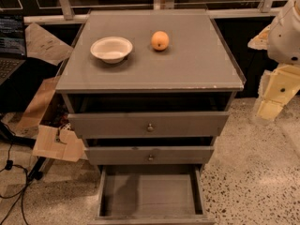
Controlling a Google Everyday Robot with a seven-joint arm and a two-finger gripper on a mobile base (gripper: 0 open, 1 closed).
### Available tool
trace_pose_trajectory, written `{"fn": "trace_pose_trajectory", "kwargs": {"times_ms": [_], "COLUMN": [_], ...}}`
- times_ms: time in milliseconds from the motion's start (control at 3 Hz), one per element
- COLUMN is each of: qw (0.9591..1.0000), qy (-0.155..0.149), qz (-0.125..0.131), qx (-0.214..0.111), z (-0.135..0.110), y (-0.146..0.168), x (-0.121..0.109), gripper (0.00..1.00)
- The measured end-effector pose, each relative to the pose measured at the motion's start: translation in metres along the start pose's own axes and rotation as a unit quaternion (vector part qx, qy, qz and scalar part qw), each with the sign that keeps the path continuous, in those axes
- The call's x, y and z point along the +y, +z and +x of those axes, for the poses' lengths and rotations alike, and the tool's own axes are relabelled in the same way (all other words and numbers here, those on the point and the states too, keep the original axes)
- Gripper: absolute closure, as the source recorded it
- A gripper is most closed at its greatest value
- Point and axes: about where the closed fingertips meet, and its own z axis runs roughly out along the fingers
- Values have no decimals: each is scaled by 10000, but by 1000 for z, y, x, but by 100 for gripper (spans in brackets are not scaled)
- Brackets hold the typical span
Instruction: Place orange into bottom drawer
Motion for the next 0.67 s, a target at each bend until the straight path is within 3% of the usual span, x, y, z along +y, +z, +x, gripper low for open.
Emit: {"fn": "trace_pose_trajectory", "kwargs": {"times_ms": [667], "qw": [9999], "qy": [29], "qz": [81], "qx": [-87], "z": [-1], "y": [-1], "x": [-1], "gripper": [0]}}
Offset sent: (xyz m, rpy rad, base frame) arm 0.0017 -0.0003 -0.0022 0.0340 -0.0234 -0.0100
